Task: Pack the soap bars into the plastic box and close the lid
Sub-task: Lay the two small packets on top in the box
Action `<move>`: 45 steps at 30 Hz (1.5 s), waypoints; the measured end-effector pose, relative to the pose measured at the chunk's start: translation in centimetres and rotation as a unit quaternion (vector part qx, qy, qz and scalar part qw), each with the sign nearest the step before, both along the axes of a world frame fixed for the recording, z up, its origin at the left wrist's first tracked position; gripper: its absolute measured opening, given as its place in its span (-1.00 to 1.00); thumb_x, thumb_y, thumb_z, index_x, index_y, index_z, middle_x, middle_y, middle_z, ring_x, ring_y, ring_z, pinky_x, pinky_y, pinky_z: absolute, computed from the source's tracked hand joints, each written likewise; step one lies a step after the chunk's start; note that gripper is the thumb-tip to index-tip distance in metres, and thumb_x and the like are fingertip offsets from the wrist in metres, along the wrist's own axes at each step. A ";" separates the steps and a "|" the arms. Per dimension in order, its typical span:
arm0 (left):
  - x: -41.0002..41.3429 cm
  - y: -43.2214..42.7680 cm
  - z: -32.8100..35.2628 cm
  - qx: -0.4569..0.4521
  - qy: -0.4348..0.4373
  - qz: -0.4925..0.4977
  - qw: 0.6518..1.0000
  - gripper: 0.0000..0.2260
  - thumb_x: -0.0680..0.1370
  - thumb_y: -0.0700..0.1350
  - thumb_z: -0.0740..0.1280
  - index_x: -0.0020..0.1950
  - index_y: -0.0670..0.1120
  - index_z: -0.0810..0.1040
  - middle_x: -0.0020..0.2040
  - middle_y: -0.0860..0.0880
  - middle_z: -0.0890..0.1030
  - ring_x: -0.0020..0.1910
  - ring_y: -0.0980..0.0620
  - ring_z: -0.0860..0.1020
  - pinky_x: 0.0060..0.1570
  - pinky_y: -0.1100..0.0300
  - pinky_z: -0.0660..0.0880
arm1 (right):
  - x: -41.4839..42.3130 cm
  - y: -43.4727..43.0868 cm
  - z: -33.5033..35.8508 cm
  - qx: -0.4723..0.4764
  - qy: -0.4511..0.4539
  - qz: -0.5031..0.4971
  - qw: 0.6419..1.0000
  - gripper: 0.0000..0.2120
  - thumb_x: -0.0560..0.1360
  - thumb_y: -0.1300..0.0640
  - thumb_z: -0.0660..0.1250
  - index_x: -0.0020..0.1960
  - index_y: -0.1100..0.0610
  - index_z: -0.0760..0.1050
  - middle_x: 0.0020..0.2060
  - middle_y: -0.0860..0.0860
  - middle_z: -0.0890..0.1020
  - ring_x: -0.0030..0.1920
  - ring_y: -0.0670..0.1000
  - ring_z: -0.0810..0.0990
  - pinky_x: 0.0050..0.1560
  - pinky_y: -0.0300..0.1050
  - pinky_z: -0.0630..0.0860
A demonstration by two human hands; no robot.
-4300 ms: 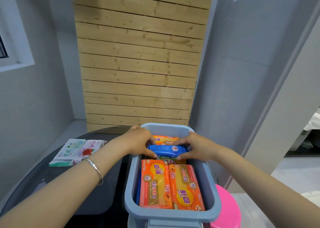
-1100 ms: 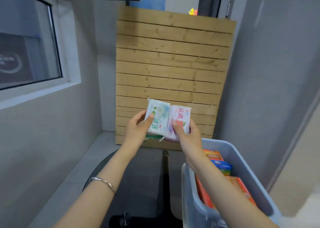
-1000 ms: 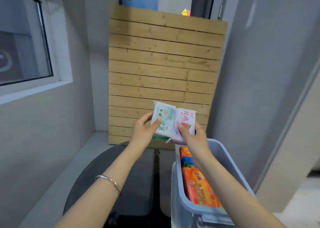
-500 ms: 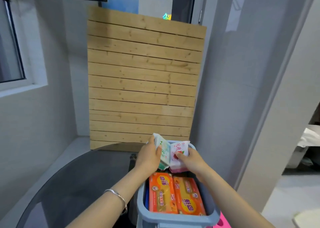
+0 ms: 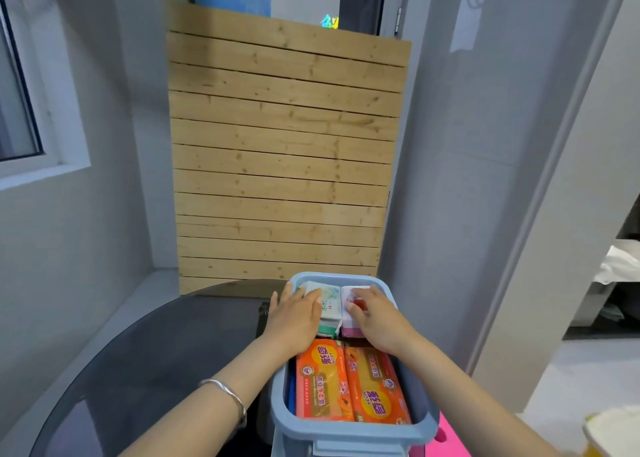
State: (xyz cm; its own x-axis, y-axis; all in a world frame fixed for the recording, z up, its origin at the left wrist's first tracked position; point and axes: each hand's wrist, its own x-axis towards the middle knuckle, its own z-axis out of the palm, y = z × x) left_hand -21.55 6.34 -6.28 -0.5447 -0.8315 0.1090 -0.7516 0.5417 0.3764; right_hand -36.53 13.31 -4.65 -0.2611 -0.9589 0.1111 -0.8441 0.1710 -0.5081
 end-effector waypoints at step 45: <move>6.1 -1.5 2.2 0.392 0.467 0.061 0.791 -0.58 0.41 -0.05 0.45 0.24 0.04 0.47 0.00 -0.14 0.69 -0.16 -0.11 0.68 -0.18 0.07 0.60 | 1.0 0.3 2.4 -0.020 -0.528 -0.081 0.845 -0.56 0.61 0.42 0.02 0.48 0.33 0.15 0.39 0.30 0.35 0.17 0.26 0.46 -0.13 -0.22 0.44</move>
